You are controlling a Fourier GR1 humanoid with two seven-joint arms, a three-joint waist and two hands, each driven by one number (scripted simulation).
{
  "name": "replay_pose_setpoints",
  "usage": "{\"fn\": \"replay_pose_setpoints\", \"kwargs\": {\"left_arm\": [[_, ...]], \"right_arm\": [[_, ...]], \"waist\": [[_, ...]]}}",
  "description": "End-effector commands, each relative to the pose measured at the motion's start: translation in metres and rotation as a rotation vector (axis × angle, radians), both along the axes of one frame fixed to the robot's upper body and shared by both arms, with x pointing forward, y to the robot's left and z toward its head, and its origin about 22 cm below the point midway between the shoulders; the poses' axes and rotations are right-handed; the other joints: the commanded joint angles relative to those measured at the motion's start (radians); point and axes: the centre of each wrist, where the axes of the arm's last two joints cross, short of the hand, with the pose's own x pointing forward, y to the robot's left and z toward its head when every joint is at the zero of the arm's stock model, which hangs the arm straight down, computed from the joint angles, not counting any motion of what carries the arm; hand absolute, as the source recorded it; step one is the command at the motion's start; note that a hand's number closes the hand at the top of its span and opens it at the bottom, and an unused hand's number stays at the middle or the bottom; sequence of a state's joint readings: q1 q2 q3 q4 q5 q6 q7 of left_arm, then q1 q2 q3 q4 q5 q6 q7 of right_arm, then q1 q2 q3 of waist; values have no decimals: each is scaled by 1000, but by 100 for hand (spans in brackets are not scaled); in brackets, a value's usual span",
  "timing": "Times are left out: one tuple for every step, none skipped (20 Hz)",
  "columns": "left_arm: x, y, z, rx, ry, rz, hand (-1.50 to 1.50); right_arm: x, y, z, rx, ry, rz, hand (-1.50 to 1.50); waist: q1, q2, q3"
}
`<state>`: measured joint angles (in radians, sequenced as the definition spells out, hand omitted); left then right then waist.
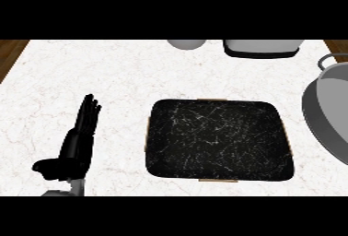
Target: Pick the lemon from the tray and place it in the pot
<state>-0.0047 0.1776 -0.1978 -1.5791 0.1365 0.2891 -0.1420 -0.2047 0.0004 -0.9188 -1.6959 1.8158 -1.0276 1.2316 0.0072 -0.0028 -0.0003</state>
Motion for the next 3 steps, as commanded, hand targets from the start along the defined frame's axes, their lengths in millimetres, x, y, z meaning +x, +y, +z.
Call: {"fn": "replay_pose_setpoints", "kwargs": {"left_arm": [[10,9,0,-3,-12,16,0],[8,-4,-2,10,6,9,0],[3,9,0,-4,0,8,0]], "right_arm": [[-24,1,9,18,-152,-71,-150],[-27,1,7,8,-161,-69,-150],[-26,2,9,14,-159,-77,-150]], "waist": [[-12,2,0],[-10,2,1],[2,2,1]]}}
